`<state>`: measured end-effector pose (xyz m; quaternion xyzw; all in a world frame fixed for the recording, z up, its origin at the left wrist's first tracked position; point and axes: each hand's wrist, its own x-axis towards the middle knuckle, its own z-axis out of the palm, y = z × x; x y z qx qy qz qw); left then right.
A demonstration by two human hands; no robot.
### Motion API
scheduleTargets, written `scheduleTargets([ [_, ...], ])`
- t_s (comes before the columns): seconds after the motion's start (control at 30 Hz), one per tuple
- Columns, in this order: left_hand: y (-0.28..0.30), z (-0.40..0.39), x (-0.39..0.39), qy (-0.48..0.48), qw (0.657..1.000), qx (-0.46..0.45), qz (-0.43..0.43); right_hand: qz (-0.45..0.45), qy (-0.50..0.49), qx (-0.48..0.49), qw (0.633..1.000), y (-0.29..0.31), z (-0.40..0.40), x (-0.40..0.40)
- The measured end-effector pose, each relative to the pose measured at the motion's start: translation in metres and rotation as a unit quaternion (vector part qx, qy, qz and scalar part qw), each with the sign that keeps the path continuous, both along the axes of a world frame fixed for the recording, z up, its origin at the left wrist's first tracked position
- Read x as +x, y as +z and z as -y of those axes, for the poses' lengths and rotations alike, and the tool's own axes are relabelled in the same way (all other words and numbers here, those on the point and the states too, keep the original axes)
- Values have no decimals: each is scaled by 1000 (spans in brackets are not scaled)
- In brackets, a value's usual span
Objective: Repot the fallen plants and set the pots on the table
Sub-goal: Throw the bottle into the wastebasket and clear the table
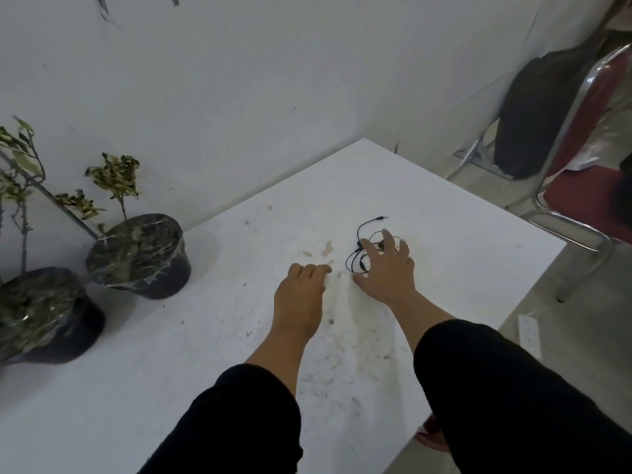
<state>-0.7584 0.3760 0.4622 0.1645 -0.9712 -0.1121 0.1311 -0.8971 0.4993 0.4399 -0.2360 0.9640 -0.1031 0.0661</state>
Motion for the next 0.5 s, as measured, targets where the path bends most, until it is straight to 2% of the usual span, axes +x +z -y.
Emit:
scheduleTargets([
  [0.1, 0, -1, -9, 57, 995, 76, -37, 47, 7, 39, 998, -8, 2, -9],
  [0.27, -3, -12, -14, 97, 972, 171, -125, -64, 37, 17, 997, -7, -16, -6],
  [0.4, -1, -31, -23, 90, 946, 260, -168, -32, 24, 15, 999, 3, -38, -1],
  [0.5, 7, -54, -27, 87, 937, 296, -167, -4, -4, -2, 1000, 8, -70, 1],
])
